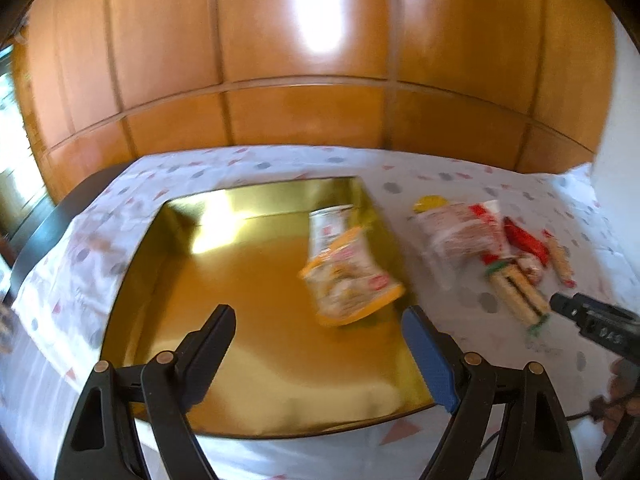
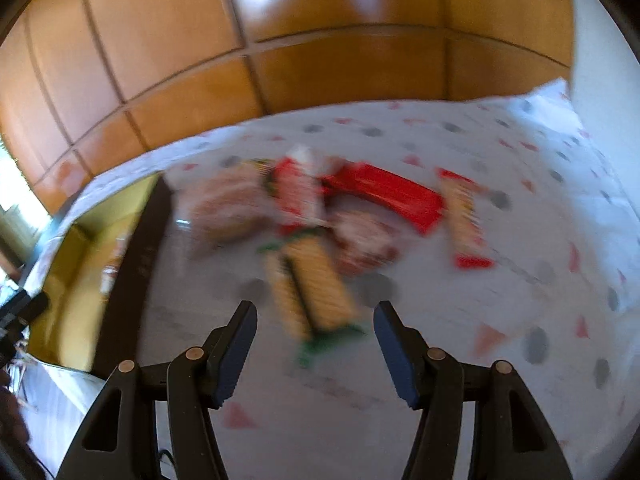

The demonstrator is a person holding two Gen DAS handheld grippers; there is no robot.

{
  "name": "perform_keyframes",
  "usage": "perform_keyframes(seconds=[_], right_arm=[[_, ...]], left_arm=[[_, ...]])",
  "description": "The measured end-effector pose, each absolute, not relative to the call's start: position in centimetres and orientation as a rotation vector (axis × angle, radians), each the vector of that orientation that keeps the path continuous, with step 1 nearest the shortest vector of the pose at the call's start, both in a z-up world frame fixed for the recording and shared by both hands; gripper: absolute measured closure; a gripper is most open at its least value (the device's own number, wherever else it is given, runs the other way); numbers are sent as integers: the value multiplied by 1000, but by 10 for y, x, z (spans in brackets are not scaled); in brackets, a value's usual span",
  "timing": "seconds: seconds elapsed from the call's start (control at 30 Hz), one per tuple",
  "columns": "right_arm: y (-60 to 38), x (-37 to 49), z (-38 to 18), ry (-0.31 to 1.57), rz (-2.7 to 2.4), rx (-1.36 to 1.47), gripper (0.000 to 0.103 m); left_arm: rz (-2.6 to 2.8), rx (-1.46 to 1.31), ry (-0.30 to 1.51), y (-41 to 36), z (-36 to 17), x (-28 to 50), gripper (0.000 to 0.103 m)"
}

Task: Organize snacks
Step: 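Move the left gripper over the green-ended cracker pack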

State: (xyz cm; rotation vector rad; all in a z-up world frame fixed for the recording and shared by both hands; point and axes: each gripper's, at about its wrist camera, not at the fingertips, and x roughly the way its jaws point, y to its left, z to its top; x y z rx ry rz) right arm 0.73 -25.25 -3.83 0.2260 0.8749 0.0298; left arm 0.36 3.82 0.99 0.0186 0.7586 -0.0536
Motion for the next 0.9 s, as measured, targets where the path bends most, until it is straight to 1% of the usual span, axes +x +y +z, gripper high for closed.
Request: perform_keyframes(seconds=[0.17,0.33,0.37,0.5,0.67,0.73,0.9], right_arm=[[-296,-8,-57,913,-82,271,41],[-324,-19,-68,925,-146,303,41],[-327,-20,-69,925,-154,307,41],[-334,-25,-76,931,-161,320,41],[-338,-24,-83,933,-146,339,41],[-337,-24,-84,928,-135,329,39],[-334,-24,-86,911,-113,322,31]], left_arm=[[-222,73,776,-4,18,12,23],[-419,44,912,-57,6,33,33],[-456,31,958,-70,0,40,34],[-488,15,1047,-111,-17,60,31],[-475,-11,1112,-148,-35,81,28],[-464,-16,1129,-159,-42,91,26],[-429,-1,1171,-177,-61,110,26]])
